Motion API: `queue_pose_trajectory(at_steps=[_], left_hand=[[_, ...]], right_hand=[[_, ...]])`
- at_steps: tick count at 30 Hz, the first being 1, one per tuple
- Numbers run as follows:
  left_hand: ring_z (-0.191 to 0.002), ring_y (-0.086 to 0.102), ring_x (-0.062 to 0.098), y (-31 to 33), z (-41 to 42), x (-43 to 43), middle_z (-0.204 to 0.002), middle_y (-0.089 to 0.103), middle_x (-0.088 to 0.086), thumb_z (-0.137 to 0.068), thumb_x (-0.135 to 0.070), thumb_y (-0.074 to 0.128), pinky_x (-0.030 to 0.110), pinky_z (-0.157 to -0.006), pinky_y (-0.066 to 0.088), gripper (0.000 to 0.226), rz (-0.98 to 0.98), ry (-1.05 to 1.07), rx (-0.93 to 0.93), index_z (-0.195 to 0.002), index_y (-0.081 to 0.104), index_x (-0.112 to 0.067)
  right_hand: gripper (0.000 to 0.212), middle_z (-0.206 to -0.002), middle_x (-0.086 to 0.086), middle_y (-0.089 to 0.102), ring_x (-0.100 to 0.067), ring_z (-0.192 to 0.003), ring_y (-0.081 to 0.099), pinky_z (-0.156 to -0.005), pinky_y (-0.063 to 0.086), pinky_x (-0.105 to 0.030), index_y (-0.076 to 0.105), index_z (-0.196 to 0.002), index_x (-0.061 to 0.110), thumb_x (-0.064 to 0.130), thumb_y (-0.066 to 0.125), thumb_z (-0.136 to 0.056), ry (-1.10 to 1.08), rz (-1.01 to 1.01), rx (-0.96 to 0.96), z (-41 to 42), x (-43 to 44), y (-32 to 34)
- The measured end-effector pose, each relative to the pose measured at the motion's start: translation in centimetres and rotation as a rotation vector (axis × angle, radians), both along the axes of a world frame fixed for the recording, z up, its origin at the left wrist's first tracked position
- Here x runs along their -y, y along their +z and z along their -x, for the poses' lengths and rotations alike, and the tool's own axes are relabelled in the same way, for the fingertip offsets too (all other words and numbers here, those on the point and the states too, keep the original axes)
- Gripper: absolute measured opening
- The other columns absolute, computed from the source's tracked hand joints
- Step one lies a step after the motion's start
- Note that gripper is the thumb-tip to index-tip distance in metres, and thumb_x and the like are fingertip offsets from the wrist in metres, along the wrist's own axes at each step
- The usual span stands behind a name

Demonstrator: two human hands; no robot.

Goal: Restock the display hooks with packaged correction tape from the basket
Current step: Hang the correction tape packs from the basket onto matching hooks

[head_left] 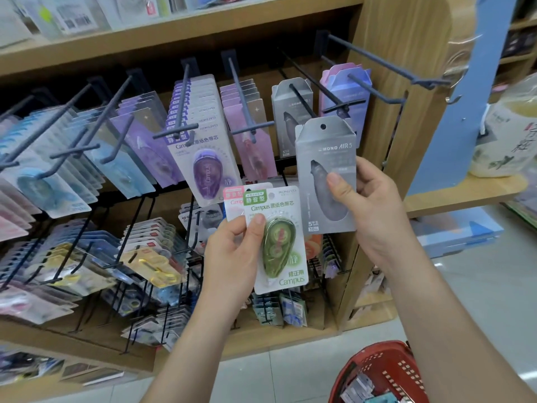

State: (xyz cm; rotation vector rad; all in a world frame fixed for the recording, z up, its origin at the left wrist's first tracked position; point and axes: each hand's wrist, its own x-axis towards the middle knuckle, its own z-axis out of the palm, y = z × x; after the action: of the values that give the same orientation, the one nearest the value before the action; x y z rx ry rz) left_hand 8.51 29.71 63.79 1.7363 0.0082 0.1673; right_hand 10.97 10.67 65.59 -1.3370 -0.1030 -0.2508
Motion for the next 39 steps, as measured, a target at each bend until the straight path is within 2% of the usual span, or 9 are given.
queue_pose_trajectory(at_steps=[5,11,15,21,24,29,32,35,39], left_hand=[[-0.1,0.068,0.013,1.1,0.6,-0.3,-0.104,0.075,-0.006,-0.085,-0.044,0.057,0.037,-0.084,0.055,0.021,0.044,-0.018,0.048,-0.083,0.077,-0.041],[-0.102,0.069,0.012,2.1,1.0,-0.2,-0.107,0.074,-0.005,-0.086,-0.037,0.058,0.035,-0.086,0.056,0.02,0.072,-0.073,0.089,-0.082,0.077,-0.037],[-0.103,0.068,0.012,2.1,0.3,0.2,-0.109,0.074,-0.004,-0.086,-0.037,0.059,0.038,-0.088,0.055,0.019,0.083,-0.057,0.083,-0.085,0.078,-0.033],[-0.097,0.07,0.016,2.1,-0.6,1.0,-0.1,0.076,-0.005,-0.091,-0.032,0.06,0.05,-0.09,0.056,0.019,0.107,-0.034,0.067,-0.081,0.077,-0.031],[-0.09,0.067,0.013,2.3,-0.9,1.3,-0.094,0.076,-0.005,-0.088,-0.037,0.06,0.055,-0.089,0.054,0.022,0.115,-0.05,0.066,-0.08,0.075,-0.022],[-0.096,0.069,0.032,2.2,-1.3,1.5,-0.097,0.076,0.005,-0.09,-0.042,0.063,0.067,-0.089,0.049,0.025,0.166,-0.057,0.047,-0.086,0.075,-0.02],[-0.103,0.064,0.046,2.2,-1.6,1.5,-0.1,0.074,0.013,-0.09,-0.043,0.063,0.069,-0.086,0.049,0.022,0.195,-0.061,0.041,-0.084,0.075,-0.025],[-0.1,0.067,0.04,2.1,-1.6,1.9,-0.098,0.075,0.01,-0.087,-0.041,0.061,0.064,-0.087,0.052,0.017,0.231,-0.07,0.045,-0.084,0.076,-0.032],[-0.1,0.071,0.024,1.8,-1.4,2.7,-0.106,0.075,0.002,-0.093,-0.028,0.055,0.043,-0.085,0.058,0.017,0.296,-0.091,0.034,-0.1,0.07,-0.025]], right_hand=[[0.025,-0.102,0.01,0.075,-0.009,-0.095,0.069,-0.086,0.055,-0.03,0.063,-0.114,0.022,0.03,0.062,-0.09,-0.049,0.021,-0.029,0.1,-0.3,-0.5],[0.018,-0.1,0.026,0.066,0.001,-0.081,0.061,-0.064,0.044,-0.022,0.052,-0.113,0.048,0.055,0.047,-0.097,-0.08,0.404,-0.113,-1.7,-0.1,-0.3],[0.028,-0.106,0.004,0.067,-0.009,-0.069,0.059,-0.057,0.049,-0.02,0.053,-0.13,0.027,0.027,0.052,-0.103,-0.009,0.295,-0.21,-3.6,0.1,-0.4],[0.008,-0.072,-0.003,0.064,-0.006,-0.046,0.052,-0.046,0.043,-0.017,0.067,-0.088,0.02,0.025,0.066,-0.095,-0.194,0.126,-0.266,-6.9,-1.3,0.2],[0.006,-0.084,-0.008,0.07,-0.015,-0.062,0.061,-0.056,0.053,-0.02,0.07,-0.095,0.012,0.017,0.067,-0.094,-0.182,-0.008,-0.296,-8.1,-2.0,-0.1],[0.06,-0.131,-0.014,0.057,-0.019,-0.092,0.071,-0.083,0.06,-0.03,0.039,-0.148,0.01,0.005,0.064,-0.093,-0.185,-0.054,-0.343,-6.3,-1.4,-1.0],[0.039,-0.123,-0.007,0.067,-0.023,-0.104,0.07,-0.084,0.06,-0.037,0.055,-0.135,0.02,0.028,0.059,-0.098,0.061,0.03,-0.306,-1.8,-0.5,0.1],[0.034,-0.116,0.001,0.073,-0.02,-0.105,0.071,-0.087,0.06,-0.038,0.061,-0.127,0.022,0.024,0.059,-0.093,0.393,0.145,-0.241,1.5,-0.8,0.4],[0.038,-0.118,0.003,0.072,-0.015,-0.109,0.068,-0.085,0.057,-0.026,0.063,-0.122,0.024,0.021,0.067,-0.084,0.35,0.126,-0.178,2.3,-1.6,-0.8]])
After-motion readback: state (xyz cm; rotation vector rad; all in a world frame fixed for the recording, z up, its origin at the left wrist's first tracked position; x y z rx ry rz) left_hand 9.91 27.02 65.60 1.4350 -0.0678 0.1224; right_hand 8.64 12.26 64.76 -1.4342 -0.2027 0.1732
